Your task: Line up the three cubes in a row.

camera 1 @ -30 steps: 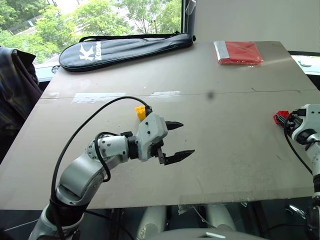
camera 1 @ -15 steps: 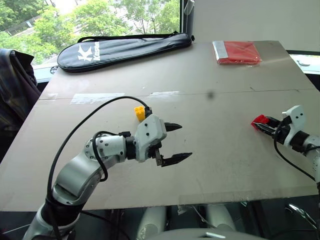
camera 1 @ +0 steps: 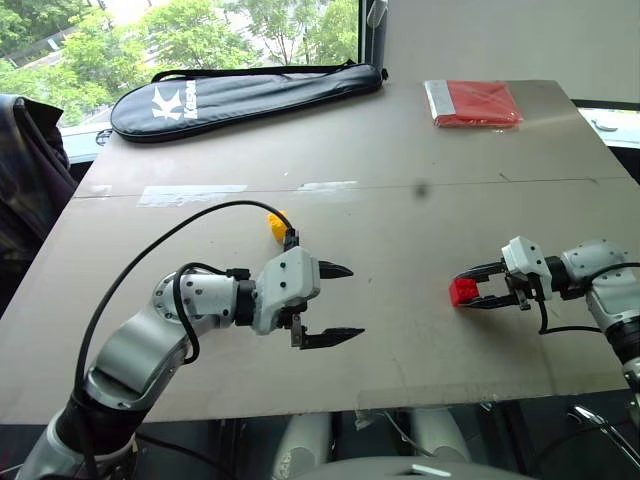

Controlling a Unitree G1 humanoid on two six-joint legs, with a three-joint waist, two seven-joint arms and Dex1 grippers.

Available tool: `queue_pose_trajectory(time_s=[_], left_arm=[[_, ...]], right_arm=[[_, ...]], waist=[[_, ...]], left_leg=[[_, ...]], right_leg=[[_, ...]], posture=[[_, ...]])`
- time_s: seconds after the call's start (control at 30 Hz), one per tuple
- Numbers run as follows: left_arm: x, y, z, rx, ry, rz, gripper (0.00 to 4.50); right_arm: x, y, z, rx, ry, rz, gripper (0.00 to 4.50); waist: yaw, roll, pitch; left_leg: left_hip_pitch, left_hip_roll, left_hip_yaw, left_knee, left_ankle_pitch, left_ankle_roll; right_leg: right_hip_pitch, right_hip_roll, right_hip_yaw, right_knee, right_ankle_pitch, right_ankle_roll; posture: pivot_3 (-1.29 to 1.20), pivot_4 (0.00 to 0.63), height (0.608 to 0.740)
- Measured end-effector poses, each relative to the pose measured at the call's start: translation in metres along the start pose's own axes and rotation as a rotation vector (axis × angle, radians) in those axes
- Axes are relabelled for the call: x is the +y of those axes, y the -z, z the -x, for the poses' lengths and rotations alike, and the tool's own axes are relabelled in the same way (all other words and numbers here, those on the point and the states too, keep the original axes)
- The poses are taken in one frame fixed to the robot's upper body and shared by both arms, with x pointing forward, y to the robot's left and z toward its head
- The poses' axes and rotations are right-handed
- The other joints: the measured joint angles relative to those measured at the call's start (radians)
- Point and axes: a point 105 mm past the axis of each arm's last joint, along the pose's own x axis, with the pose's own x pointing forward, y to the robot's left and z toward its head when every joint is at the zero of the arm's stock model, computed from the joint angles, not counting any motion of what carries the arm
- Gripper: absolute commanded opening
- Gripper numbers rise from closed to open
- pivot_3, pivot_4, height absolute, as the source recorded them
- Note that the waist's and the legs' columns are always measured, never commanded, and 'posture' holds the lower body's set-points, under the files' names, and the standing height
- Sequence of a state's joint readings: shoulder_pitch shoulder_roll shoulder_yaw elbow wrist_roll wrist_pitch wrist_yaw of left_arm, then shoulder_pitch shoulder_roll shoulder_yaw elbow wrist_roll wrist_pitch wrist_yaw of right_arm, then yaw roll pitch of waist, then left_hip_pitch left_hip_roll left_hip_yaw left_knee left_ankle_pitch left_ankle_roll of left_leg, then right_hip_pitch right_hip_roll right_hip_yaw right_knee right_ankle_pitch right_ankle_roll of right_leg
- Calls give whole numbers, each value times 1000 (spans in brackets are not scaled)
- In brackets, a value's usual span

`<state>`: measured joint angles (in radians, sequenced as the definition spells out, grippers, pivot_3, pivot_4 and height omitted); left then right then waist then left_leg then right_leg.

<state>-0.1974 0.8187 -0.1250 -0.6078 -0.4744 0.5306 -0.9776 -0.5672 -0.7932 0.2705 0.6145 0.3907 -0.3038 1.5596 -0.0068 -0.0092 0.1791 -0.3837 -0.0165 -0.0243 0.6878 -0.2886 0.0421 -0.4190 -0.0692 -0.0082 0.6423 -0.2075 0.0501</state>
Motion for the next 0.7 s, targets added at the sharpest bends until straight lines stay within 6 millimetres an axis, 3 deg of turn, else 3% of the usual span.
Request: queue_pose_trajectory(time_s=[0.47, 0.53, 0.57, 0.67, 0.7], left_arm=[[-1, 0, 0, -17, -36, -2, 4500], [-2, 1, 0, -18, -35, -2, 4500], [-2, 1, 0, -19, -35, -2, 4500], [-4, 3, 1, -19, -34, 5, 4500], [-4, 4, 1, -19, -34, 7, 4500]], right_arm=[[-8, 6, 0, -38, -3, -28, 1299], [-9, 7, 1, -33, 4, -29, 2354], [-9, 7, 1, -27, 1, -30, 2588], [-8, 12, 1, -15, -1, -48, 4127], [-8, 13, 2, -14, 1, -49, 4434]], waist=[[-4, -1, 1], [-3, -1, 1], [-3, -1, 1], [-3, -1, 1], [-3, -1, 1]], left_leg=[[0, 0, -1, 0, 0, 0], [0, 0, -1, 0, 0, 0], [0, 0, -1, 0, 0, 0], [0, 0, -1, 0, 0, 0], [0, 0, -1, 0, 0, 0]], right_leg=[[0, -2, -1, 0, 0, -2], [0, -2, -1, 0, 0, -2], [0, -2, -1, 0, 0, -2], [0, -3, -1, 0, 0, -2], [0, -3, -1, 0, 0, -1]], posture=[[0, 150, 694], [0, 150, 694], [0, 150, 694], [0, 150, 694], [0, 150, 694]])
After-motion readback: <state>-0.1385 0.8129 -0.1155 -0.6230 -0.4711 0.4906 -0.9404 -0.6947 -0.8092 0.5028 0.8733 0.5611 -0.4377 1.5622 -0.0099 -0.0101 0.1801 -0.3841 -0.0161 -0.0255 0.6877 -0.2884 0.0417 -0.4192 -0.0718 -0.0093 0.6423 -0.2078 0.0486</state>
